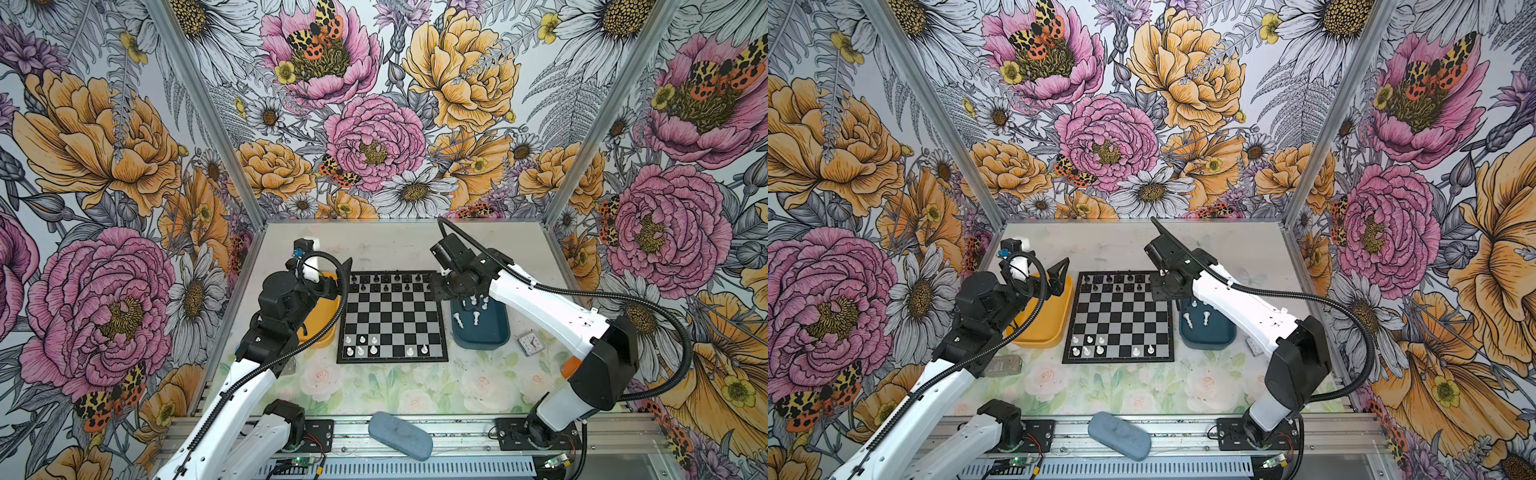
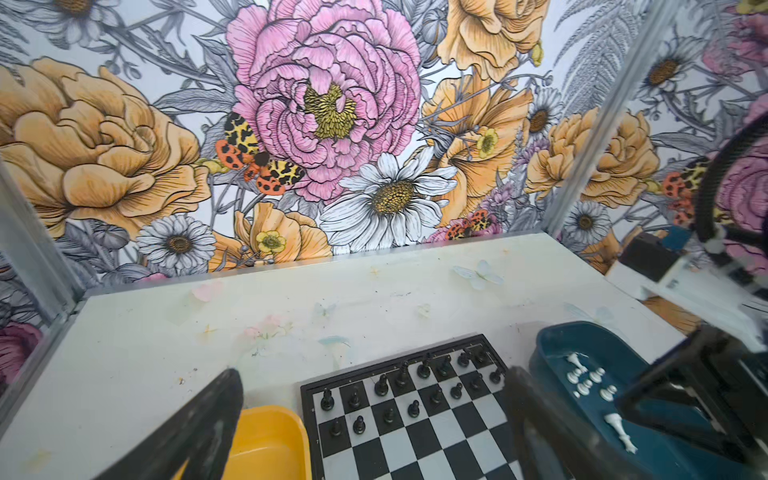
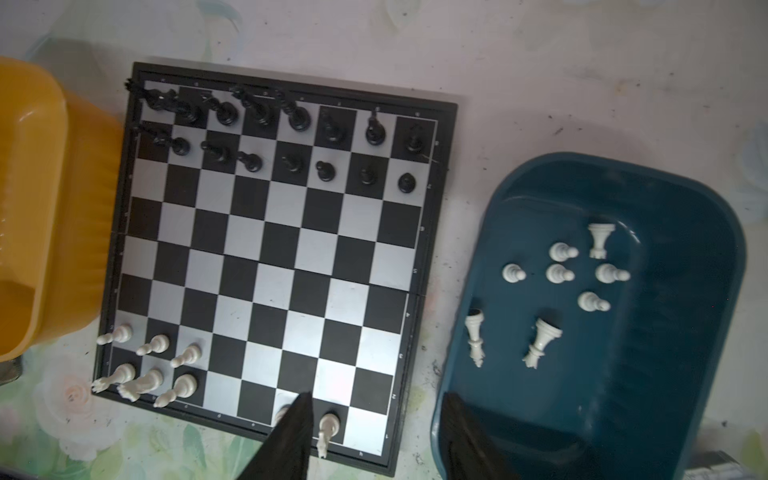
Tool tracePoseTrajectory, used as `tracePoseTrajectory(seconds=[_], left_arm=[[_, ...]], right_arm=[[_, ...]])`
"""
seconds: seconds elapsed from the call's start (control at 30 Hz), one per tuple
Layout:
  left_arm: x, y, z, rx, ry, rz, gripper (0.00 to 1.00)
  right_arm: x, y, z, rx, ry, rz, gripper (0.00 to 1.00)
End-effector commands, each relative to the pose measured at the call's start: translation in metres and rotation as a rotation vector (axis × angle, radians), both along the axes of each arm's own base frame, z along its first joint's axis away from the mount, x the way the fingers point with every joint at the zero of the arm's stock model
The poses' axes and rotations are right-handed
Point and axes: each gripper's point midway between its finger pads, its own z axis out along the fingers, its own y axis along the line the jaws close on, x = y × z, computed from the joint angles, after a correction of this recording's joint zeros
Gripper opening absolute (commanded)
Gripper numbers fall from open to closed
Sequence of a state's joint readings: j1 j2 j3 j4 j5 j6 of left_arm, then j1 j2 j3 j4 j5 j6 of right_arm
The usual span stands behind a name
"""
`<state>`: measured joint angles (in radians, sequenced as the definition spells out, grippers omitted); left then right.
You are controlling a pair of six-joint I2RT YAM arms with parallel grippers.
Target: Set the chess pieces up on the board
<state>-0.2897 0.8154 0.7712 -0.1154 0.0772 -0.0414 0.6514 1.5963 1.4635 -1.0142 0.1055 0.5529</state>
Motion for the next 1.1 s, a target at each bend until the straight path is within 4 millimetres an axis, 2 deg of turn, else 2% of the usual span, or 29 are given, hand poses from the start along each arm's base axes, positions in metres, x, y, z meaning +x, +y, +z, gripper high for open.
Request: tracePoseTrajectory(seconds=[0.0, 0.2, 0.3, 0.4, 0.47, 0.7, 0.87, 1.07], left_arm=[[-0.008, -0.016, -0.009, -0.007, 0.052, -0.185, 0.99], [-0.017, -0.033, -0.013, -0.078, 0.093, -0.425, 0.99], [-0.019, -0.042, -0.022, -0.112, 0.136, -0.541, 0.99], [-0.019, -0.044, -0.03, -0.14, 0.157, -0.601, 0.99], [-0.022, -0.045, -0.033, -0.151, 0.154, -0.634, 0.99], [-0.021, -0.043, -0.04, -0.134, 0.155, -0.614, 0.99], [-0.018, -0.043, -0.047, -0.12, 0.175, -0.594, 0.99], [-0.008, -0.041, -0.062, -0.082, 0.235, -0.532, 0.99]], right_arm=[[0.003, -0.026, -0.007, -0.063, -0.007, -0.031, 0.53], [0.014, -0.057, -0.02, -0.106, 0.019, -0.079, 0.53], [0.019, -0.071, -0.031, -0.13, 0.043, -0.102, 0.53], [0.025, -0.078, -0.043, -0.137, 0.064, -0.114, 0.52], [0.029, -0.082, -0.053, -0.143, 0.08, -0.122, 0.47], [0.044, -0.08, -0.084, -0.124, 0.131, -0.128, 0.31], [0.05, -0.075, -0.102, -0.114, 0.157, -0.127, 0.29], [0.054, -0.08, -0.116, -0.133, 0.179, -0.141, 0.29]])
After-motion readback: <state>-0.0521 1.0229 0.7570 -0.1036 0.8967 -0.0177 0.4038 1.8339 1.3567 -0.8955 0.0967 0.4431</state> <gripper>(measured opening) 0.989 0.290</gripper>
